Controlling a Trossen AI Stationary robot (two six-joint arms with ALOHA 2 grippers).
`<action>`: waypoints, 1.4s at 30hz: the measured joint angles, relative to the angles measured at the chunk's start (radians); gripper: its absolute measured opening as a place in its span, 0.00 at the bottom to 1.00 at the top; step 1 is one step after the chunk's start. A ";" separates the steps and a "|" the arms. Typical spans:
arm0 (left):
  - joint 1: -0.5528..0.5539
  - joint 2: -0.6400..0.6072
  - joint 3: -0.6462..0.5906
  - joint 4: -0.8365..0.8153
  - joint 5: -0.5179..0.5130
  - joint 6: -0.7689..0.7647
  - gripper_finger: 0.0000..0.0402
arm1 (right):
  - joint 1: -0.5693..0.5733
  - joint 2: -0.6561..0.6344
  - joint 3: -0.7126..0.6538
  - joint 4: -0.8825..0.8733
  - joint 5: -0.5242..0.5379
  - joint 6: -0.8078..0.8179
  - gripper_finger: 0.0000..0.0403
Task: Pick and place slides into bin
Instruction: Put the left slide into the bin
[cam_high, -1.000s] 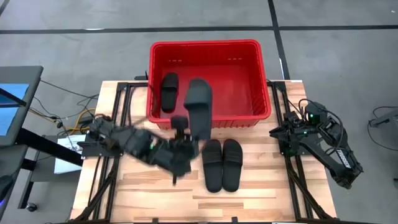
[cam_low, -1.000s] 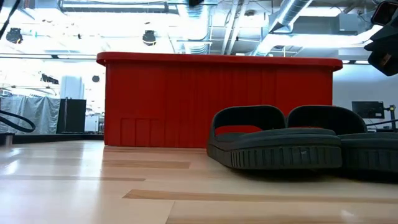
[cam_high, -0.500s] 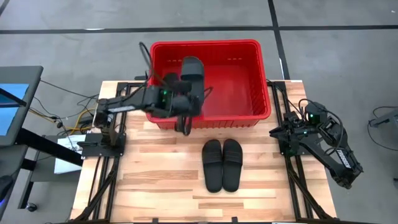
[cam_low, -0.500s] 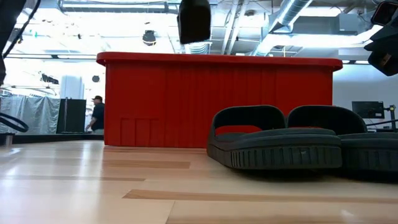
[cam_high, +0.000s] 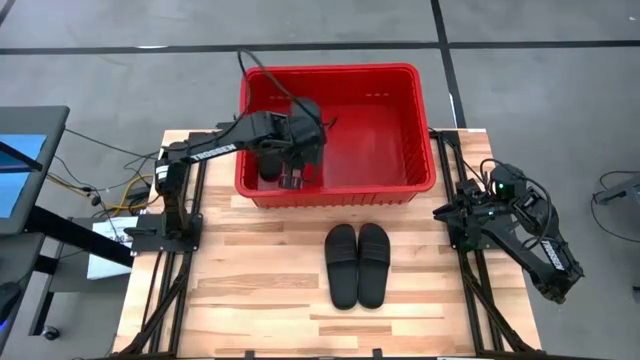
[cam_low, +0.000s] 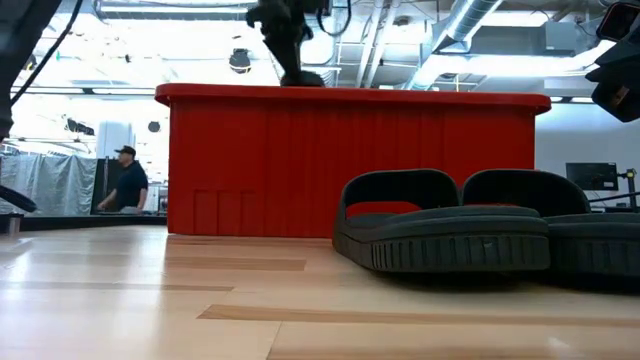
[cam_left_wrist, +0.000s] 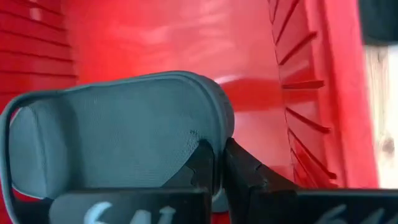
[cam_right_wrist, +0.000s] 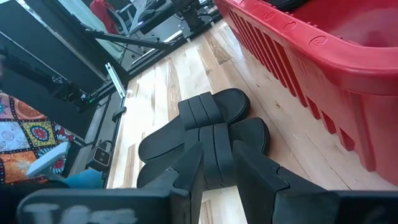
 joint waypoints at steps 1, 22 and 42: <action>0.013 0.000 -0.021 0.020 0.018 0.015 0.00 | 0.000 0.000 0.000 0.000 0.000 0.000 0.19; 0.161 0.001 -0.361 0.312 0.201 0.151 0.00 | 0.000 0.000 0.000 0.000 0.000 0.000 0.19; 0.178 0.001 -0.382 0.387 0.199 0.137 0.00 | 0.000 0.000 0.000 0.000 0.000 0.000 0.19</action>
